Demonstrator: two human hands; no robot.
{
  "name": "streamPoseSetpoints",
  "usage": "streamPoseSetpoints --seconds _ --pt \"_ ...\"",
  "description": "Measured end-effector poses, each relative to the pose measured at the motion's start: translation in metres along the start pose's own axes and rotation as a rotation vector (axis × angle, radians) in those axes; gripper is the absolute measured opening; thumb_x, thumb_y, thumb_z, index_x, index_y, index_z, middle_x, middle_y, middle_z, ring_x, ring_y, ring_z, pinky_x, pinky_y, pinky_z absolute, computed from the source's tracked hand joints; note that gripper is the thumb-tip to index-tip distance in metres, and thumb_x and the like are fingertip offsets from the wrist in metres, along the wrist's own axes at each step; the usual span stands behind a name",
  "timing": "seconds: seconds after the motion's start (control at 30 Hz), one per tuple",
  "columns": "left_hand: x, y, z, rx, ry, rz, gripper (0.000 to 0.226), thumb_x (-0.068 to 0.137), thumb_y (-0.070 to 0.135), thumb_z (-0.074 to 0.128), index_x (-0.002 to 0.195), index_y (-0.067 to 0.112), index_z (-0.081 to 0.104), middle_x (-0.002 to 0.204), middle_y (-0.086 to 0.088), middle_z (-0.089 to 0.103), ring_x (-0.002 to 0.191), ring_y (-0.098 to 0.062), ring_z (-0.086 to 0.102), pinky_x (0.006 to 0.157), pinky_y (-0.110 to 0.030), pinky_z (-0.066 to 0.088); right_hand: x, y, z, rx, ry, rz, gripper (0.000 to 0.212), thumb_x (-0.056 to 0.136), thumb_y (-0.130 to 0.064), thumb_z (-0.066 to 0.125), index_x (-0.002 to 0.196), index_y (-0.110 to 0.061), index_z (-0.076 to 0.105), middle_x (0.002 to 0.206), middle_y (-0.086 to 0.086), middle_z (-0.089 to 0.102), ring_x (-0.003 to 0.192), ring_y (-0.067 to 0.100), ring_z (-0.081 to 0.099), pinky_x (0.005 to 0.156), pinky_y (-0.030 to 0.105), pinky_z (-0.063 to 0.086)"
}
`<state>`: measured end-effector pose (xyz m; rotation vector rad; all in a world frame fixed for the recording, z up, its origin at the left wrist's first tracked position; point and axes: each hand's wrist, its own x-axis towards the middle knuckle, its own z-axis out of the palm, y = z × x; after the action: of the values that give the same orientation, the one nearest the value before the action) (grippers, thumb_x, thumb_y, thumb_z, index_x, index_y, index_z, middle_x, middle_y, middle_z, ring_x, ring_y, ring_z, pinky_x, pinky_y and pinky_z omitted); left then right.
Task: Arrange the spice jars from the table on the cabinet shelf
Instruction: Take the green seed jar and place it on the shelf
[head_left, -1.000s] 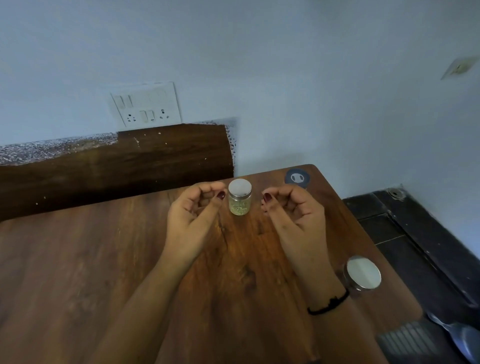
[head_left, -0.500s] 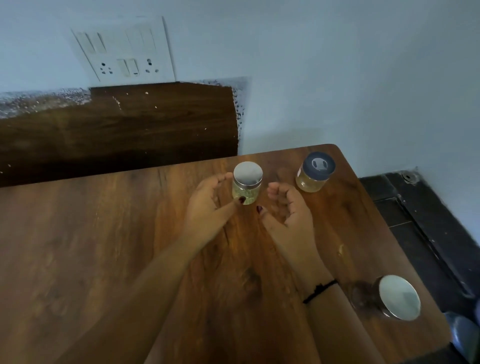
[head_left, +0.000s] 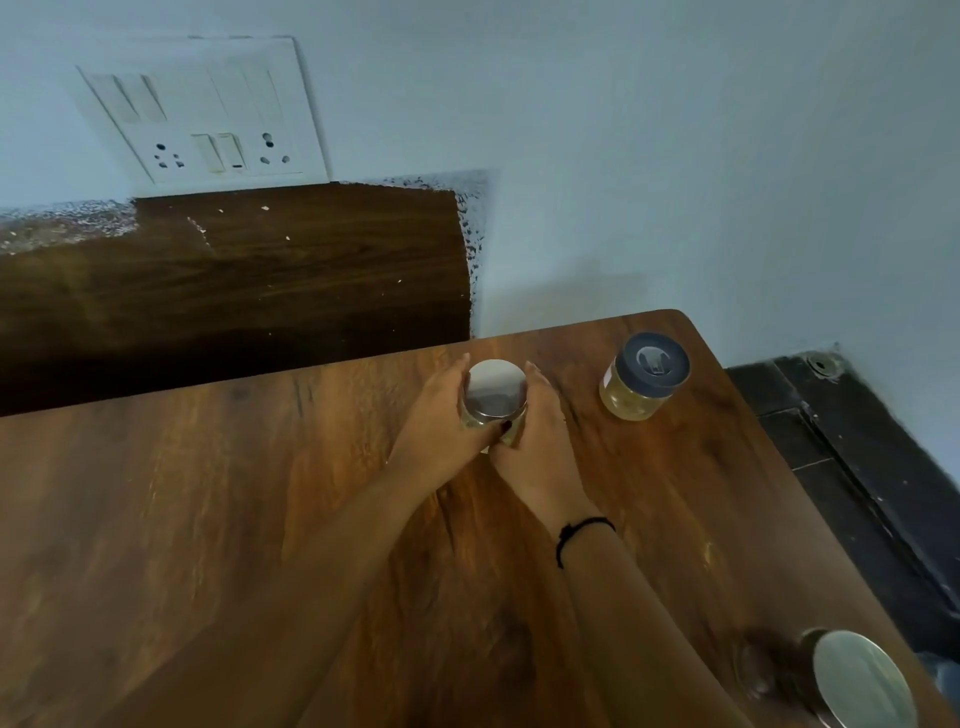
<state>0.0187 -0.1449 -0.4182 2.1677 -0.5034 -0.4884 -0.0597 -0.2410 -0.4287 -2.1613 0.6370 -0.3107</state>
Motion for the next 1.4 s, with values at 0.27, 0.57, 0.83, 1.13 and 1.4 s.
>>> streamPoseSetpoints --seconds 0.27,0.57,0.83,1.13,1.4 --pt "0.014 -0.006 0.000 0.022 -0.097 0.085 0.073 0.088 0.012 0.072 0.148 0.002 0.033 0.152 -0.013 0.038 0.122 -0.010 0.048 0.109 -0.028 0.035 0.000 0.013 0.019 -0.012 0.054 0.064 0.076 0.086 -0.024 0.070 0.149 -0.011 0.029 0.148 0.010 0.041 0.134 0.024 0.045 0.110 0.041 0.042" --pt "-0.012 -0.012 0.006 -0.038 0.015 -0.012 0.087 0.072 0.026 0.086 0.145 0.013 0.041 0.149 -0.008 0.045 0.133 -0.026 0.045 0.116 -0.038 0.035 -0.027 0.007 0.008 0.035 0.067 0.044 0.071 0.084 -0.017 0.072 0.145 -0.009 0.035 0.146 0.011 0.044 0.133 0.024 0.045 0.113 0.038 0.038" --pt "-0.058 0.019 -0.030 -0.076 0.135 0.068 0.087 0.062 0.037 0.091 0.137 0.021 0.050 0.139 0.000 0.054 0.117 -0.009 0.050 0.088 -0.014 0.044 -0.083 -0.016 -0.028 0.107 0.019 0.016 0.079 0.081 -0.050 0.066 0.148 -0.029 0.029 0.146 -0.013 0.038 0.133 0.006 0.040 0.111 0.027 0.036" --pt "-0.146 0.121 -0.109 -0.273 0.213 0.244 0.062 0.057 0.030 0.094 0.106 0.041 0.058 0.103 0.022 0.066 0.094 0.007 0.062 0.073 -0.008 0.053 -0.134 -0.078 -0.058 0.303 0.296 -0.155 0.085 0.066 -0.056 0.075 0.134 -0.060 0.024 0.132 -0.037 0.038 0.127 0.002 0.045 0.102 0.037 0.049" --pt "-0.218 0.171 -0.157 -0.432 0.286 0.361 0.078 0.054 0.050 0.092 0.122 0.028 0.061 0.109 0.016 0.070 0.099 0.002 0.066 0.078 -0.018 0.055 -0.170 -0.143 -0.100 0.616 0.329 -0.352 0.086 0.062 -0.031 0.086 0.138 -0.030 0.046 0.137 -0.002 0.052 0.128 0.024 0.052 0.094 0.049 0.053"
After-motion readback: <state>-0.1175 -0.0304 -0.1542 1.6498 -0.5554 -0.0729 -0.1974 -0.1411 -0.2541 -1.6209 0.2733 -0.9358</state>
